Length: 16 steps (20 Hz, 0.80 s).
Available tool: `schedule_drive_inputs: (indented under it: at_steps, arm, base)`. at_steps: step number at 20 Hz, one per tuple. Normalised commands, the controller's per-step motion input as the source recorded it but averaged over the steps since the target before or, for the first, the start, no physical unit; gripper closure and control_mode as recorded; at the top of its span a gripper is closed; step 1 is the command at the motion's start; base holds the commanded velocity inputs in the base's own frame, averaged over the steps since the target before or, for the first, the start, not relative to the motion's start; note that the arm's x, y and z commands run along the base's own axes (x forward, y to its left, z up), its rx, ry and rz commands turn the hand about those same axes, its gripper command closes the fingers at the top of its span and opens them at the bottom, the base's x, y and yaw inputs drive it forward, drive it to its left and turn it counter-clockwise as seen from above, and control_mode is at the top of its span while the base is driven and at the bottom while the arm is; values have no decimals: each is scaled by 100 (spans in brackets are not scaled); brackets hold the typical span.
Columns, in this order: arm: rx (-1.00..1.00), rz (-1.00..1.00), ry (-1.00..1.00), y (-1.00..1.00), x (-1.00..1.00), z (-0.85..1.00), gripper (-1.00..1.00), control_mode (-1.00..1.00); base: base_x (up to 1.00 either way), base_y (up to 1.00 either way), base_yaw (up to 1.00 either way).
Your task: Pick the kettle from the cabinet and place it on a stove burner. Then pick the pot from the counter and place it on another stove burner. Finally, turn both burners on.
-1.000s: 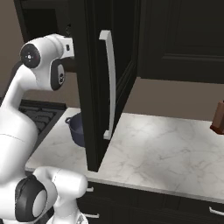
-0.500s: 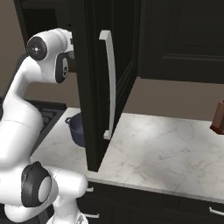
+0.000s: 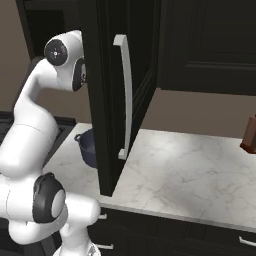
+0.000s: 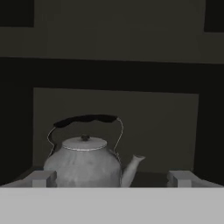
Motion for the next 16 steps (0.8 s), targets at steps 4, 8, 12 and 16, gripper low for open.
schedule_drive_inputs:
  at_steps: [4, 8, 12, 16]
  arm:
    - [0, 4, 0, -7, 34, 0, -100, -100]
    - [0, 6, 0, -6, 35, 2, -100, -100]
    - [0, 5, 0, -19, 31, 3, -100, -100]
    - [0, 6, 0, -20, 31, 3, -100, -100]
  base:
    - [0, 0, 0]
    - [0, 0, 0]
    - [0, 0, 0]
    - [0, 0, 0]
